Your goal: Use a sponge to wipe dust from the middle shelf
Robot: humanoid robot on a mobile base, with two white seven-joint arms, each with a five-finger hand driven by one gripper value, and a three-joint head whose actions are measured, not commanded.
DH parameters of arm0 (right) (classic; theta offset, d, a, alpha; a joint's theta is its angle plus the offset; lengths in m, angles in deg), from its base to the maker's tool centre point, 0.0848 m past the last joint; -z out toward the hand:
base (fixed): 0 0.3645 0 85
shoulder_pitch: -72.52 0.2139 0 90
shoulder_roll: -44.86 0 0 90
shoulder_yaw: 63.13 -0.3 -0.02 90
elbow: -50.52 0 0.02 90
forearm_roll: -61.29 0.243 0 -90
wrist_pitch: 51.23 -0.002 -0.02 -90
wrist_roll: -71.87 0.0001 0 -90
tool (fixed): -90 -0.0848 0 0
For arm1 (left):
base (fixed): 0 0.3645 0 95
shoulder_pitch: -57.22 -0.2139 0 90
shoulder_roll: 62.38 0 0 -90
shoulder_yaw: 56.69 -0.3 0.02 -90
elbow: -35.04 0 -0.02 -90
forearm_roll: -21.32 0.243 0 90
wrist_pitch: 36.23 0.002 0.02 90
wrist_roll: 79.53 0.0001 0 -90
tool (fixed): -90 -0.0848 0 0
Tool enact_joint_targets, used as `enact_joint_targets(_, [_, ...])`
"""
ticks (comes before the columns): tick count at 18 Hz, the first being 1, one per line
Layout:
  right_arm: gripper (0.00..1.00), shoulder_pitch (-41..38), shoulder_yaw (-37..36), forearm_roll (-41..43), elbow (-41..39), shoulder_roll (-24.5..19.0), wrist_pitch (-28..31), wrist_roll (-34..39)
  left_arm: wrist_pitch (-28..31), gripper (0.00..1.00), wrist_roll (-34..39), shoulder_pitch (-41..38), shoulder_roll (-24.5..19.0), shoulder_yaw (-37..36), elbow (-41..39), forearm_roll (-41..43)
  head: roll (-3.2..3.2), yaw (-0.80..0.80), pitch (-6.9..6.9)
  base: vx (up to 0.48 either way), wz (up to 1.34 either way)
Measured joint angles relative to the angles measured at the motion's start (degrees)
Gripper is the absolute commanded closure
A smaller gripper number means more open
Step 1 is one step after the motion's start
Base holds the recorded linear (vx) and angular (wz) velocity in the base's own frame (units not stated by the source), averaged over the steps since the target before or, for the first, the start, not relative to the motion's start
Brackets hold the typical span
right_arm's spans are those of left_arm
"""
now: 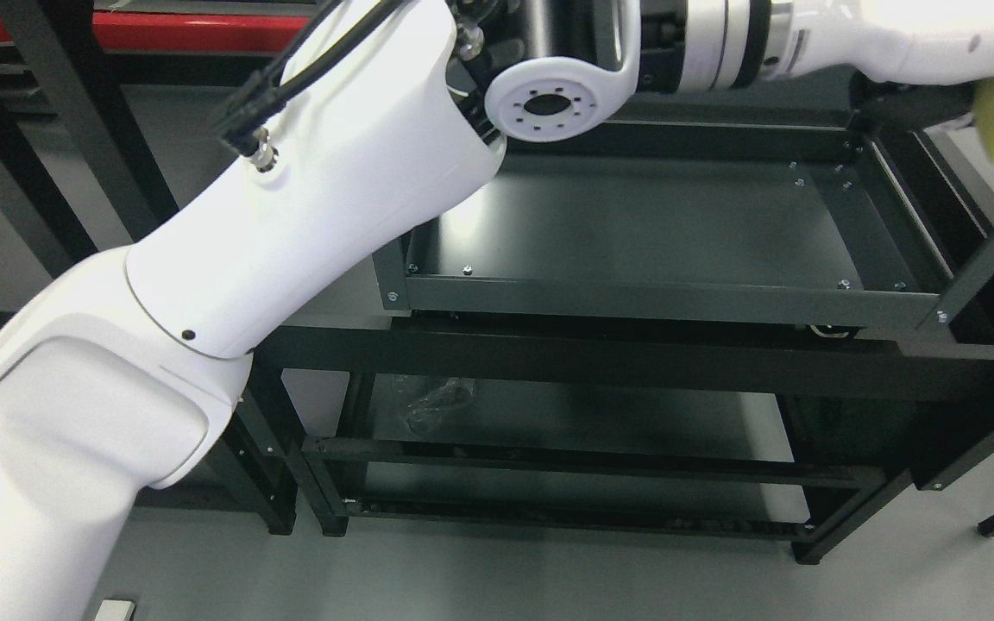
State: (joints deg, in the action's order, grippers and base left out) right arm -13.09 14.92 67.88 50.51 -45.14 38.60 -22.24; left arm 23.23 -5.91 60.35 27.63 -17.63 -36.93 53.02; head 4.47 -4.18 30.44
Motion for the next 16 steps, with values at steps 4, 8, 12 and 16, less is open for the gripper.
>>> enact_joint_targets(4, [0.00, 0.00, 0.00, 0.00, 0.00, 0.00, 0.00, 0.00, -2.87, 1.00, 1.19, 2.00, 0.00, 0.44, 4.72, 7.55, 0.00, 0.00, -0.01, -0.003, 0.00])
enact_joint_targets(8, [0.00, 0.00, 0.00, 0.00, 0.00, 0.00, 0.00, 0.00, -5.62, 1.00, 1.50, 2.67, 0.00, 1.90, 8.19, 12.61, 0.00, 0.00, -0.01, 0.000, 0.00])
enact_joint_targets(12, [0.00, 0.00, 0.00, 0.00, 0.00, 0.00, 0.00, -0.01, -9.21, 1.00, 1.53, 1.80, 0.00, 3.78, 10.65, 16.64, 0.00, 0.00, -0.01, 0.000, 0.00])
enact_joint_targets(16, [0.00, 0.01, 0.00, 0.00, 0.00, 0.00, 0.00, -0.01, -11.96, 1.00, 1.32, -0.30, -0.03, 5.73, 12.24, 19.12, 0.00, 0.00, -0.01, 0.005, -0.01])
